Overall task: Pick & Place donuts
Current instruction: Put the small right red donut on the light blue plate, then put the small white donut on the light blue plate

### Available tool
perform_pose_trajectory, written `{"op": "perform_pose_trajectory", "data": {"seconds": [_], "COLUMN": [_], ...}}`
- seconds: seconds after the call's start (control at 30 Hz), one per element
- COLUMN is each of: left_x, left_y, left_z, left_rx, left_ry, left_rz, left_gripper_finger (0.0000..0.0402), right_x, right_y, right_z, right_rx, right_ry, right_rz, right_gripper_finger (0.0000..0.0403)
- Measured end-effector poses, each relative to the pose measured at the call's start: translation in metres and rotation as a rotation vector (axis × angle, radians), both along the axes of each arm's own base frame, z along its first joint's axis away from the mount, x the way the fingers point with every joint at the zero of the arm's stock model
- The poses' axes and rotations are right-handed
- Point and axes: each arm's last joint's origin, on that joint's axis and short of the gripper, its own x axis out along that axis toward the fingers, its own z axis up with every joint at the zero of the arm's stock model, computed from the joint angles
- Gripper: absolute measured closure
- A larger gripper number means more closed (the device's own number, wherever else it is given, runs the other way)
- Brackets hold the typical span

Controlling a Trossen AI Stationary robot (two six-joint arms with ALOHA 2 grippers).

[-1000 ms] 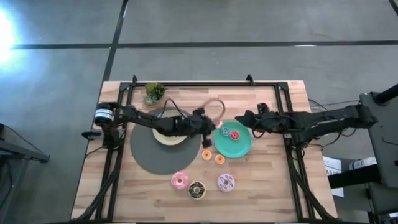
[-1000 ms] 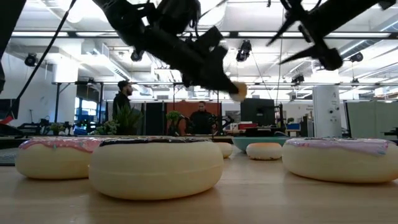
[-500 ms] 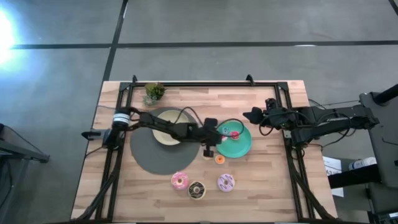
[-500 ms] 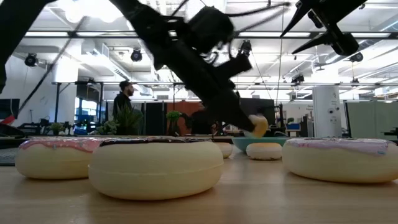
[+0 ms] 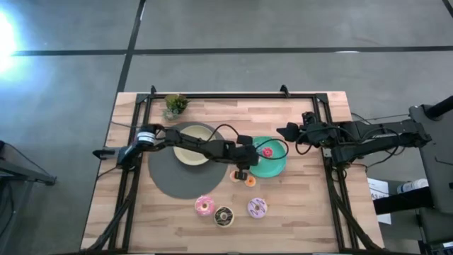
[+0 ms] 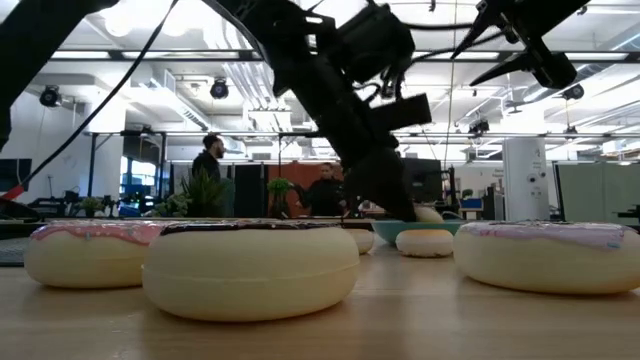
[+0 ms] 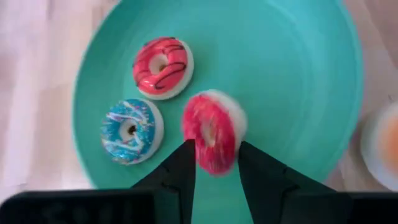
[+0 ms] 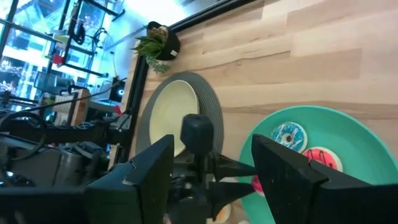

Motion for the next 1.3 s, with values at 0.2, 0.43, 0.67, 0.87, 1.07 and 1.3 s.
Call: {"op": "perform_pose_trajectory", "data": {"seconds": [0.2, 0.43, 0.67, 0.87, 1.07, 1.3], "left_x": [0.0, -0.014, -0.048, -0.094, -0.123, -0.134], "left_y": [0.002, -0.005, -0.006, -0.004, -0.036, -0.064], "left_z": [0.002, 0.016, 0.047, 0.036, 0.023, -0.003], "left_rx": [0.028, -0.054, -0.212, -0.548, -0.441, -0.247], "left_ry": [-0.004, 0.067, 0.039, 0.09, 0.035, 0.056], "left_rz": [0.026, 0.026, 0.062, 0.072, -0.107, -0.138], "left_gripper_finger": [0.0301, 0.0301, 0.0301, 0.0301, 0.0302, 0.0303], "right_x": [-0.001, -0.003, -0.002, 0.008, 0.031, 0.062], "right_y": [0.0, 0.0, 0.004, 0.01, 0.022, 0.051], "right_z": [-0.001, -0.001, -0.009, -0.02, -0.044, -0.073], "right_rx": [0.0, 0.009, 0.014, -0.063, -0.187, -0.334], "right_ry": [0.014, 0.018, 0.119, 0.236, 0.423, 0.575], "right_rz": [0.002, 0.025, 0.194, 0.364, 0.622, 0.903], "right_gripper_finger": [0.0195, 0.0195, 0.0195, 0.0197, 0.0205, 0.0216]}}
